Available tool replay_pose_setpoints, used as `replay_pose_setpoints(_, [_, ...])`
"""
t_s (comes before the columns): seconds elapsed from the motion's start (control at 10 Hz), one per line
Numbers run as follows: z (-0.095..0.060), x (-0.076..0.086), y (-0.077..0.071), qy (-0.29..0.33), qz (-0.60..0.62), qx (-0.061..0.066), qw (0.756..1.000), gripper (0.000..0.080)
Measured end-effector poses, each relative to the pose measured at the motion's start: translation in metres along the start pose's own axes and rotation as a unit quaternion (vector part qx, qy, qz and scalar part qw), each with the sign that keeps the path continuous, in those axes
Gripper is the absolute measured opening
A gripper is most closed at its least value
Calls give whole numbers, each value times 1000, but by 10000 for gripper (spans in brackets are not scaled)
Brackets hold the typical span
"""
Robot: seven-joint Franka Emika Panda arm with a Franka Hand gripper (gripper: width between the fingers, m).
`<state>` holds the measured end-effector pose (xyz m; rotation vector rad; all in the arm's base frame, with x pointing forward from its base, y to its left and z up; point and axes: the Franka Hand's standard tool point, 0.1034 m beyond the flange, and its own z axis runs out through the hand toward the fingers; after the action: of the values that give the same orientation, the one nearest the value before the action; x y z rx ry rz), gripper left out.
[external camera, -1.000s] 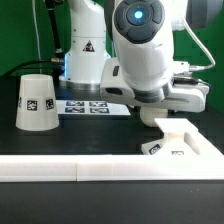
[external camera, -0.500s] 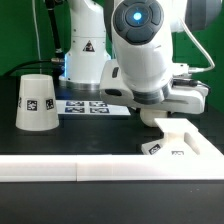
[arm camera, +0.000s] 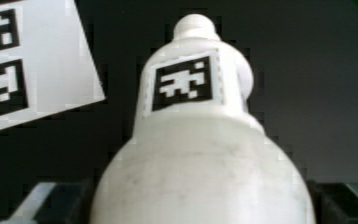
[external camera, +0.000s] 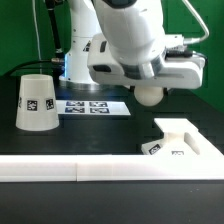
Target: Assemble lamp
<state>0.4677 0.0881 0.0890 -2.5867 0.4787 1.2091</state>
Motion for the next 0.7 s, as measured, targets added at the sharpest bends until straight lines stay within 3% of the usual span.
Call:
replay_pose_setpoints(0.1, [-14, -2, -4, 10, -3, 1, 1000, 577])
replay_pose_setpoints(0.4, [-16, 9, -7, 60, -12, 6, 998, 577])
replay_pose_setpoints(0.5, [-20, 18, 2, 110, -56, -8, 992, 577])
replay_pose_setpoints(0.7, [-47, 13, -1, 187, -68, -6, 980, 578])
